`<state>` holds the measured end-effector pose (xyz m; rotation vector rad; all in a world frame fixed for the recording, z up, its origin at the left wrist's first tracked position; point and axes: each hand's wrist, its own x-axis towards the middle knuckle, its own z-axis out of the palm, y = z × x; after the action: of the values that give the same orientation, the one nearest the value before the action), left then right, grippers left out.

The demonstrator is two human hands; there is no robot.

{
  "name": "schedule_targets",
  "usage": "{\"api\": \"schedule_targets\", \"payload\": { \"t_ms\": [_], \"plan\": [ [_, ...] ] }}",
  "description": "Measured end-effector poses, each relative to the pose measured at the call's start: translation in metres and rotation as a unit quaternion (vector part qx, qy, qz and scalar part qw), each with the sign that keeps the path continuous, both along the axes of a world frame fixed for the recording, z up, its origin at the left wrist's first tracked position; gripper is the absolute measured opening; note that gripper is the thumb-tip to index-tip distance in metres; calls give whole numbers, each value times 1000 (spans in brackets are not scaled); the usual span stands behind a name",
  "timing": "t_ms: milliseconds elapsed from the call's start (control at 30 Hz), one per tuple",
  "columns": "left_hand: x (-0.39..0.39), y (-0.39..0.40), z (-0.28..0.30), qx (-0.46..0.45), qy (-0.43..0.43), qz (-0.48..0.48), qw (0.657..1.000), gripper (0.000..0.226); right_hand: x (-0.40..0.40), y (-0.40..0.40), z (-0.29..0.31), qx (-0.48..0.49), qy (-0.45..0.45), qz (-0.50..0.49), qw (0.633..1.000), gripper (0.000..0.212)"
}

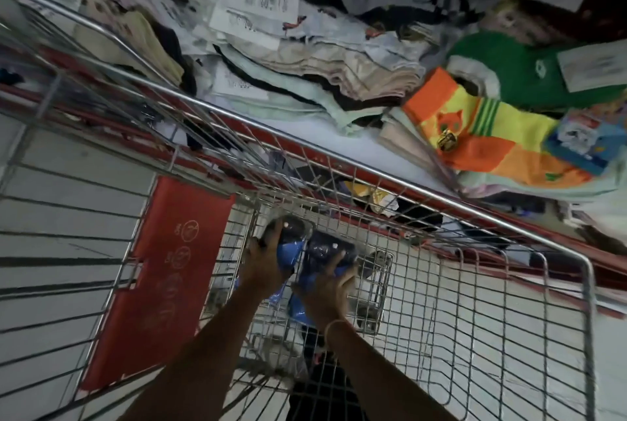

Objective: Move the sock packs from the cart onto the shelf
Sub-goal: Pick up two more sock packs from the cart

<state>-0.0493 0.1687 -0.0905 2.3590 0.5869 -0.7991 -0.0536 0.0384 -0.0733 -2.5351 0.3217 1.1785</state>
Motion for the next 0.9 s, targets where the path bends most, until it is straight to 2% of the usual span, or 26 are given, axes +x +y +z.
{"api": "schedule_targets", "payload": {
  "t_ms": [67,167,267,433,633,733,900],
  "plan": [
    [-7,-1,4,6,3,29,1000,102,1,-2,8,-15,-14,12,1000,123],
    [-27,-7,5,-3,31,93,995,103,-5,-7,8,-15,-37,18,999,127],
    [-45,-14,10,-13,62,84,994,107,-11,-18,4,-68,-110,83,988,135],
    [-48,-25,11,20,86,86,992,114,1,-38,5,-80,-101,180,975,114],
    [-42,-26,11,50,121,61,989,120,14,-34,10,-52,-60,194,978,108],
    [-46,-23,25,46,111,61,991,121,10,-40,21,-28,-91,162,982,105],
    [-54,-16,75,17,24,80,996,119,-5,-58,55,19,-176,143,974,102]
  ]
}}
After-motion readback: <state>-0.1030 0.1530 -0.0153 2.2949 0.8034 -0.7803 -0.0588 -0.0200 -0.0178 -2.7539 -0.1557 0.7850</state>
